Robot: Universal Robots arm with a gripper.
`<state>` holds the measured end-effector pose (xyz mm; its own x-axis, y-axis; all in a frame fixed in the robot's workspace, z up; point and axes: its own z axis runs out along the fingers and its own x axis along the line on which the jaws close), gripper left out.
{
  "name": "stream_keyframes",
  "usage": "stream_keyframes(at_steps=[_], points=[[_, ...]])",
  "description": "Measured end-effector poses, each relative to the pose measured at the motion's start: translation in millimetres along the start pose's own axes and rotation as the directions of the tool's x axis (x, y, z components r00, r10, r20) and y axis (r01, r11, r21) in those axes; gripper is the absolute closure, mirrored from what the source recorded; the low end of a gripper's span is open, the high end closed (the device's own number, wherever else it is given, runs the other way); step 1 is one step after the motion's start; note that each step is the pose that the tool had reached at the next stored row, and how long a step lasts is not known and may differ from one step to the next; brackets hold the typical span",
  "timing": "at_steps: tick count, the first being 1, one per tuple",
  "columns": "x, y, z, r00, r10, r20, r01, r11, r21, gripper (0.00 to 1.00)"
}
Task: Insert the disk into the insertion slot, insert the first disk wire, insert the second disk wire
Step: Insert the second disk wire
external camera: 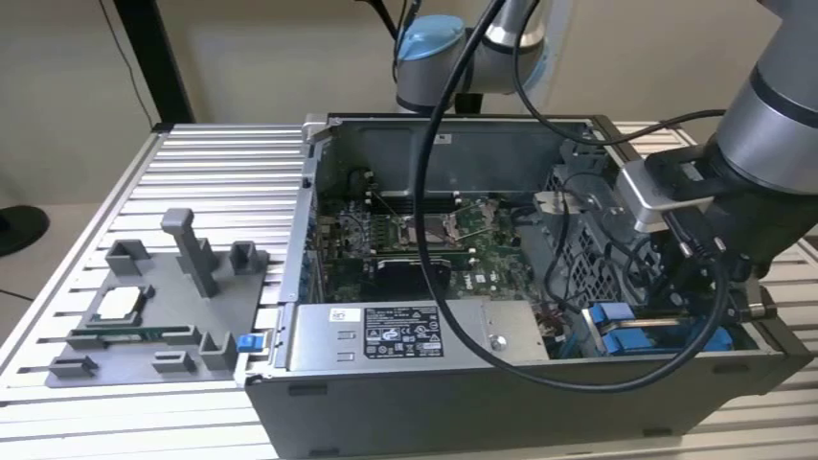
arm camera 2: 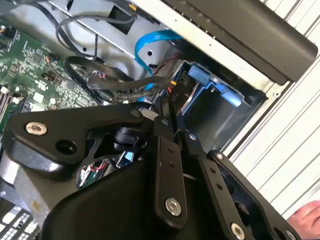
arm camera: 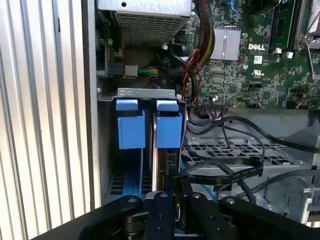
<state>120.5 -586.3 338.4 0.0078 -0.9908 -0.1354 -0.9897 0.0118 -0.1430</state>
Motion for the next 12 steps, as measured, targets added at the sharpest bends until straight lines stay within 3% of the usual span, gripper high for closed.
stream_keyframes(at_steps=[7,10,11,12], points=[[0.7,1.0,4.7,1.0,0.0,-0.0034,0.0,1.0,0.0036,1.0],[0.9,1.1,6.5,1.0,0.0,-0.0013,0.0,1.0,0.0039,1.0],[0.8,1.0,7.0,1.0,0.0,0.0007,0.0,1.0,0.0041,0.0],[0.8,0.9,6.7,1.0,0.0,0.0013,0.0,1.0,0.004,0.0]])
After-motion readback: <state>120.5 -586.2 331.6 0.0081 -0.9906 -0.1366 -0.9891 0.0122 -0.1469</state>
